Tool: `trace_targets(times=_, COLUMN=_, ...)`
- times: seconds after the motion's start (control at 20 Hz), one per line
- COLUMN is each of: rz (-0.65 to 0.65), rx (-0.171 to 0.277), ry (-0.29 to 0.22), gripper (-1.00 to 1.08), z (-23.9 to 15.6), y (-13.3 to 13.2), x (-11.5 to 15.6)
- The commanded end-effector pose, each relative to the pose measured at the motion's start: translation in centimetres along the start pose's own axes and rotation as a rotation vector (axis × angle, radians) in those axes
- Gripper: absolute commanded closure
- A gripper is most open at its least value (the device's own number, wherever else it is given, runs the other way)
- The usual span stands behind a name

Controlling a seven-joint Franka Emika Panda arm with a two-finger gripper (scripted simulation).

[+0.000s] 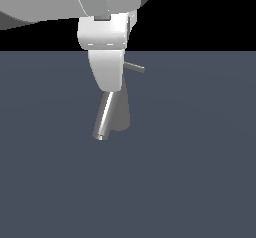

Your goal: Turn on the faucet by rotating a designated handle.

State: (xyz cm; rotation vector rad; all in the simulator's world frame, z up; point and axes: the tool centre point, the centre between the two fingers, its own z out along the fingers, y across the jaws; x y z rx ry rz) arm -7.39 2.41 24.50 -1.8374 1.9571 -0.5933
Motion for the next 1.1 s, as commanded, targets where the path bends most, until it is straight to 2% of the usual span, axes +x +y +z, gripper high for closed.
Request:
trace_targets(times=0.0, rz=0.02, rx=0.014, ry=0.008, gripper=1.08, z=-0.2, y=-1.5, x=1.0)
trace_targets(times=1.05, rz=0.081, rx=0.009, ry=0.053, gripper=1.08, z=-0.4, y=-6.8, x=5.8)
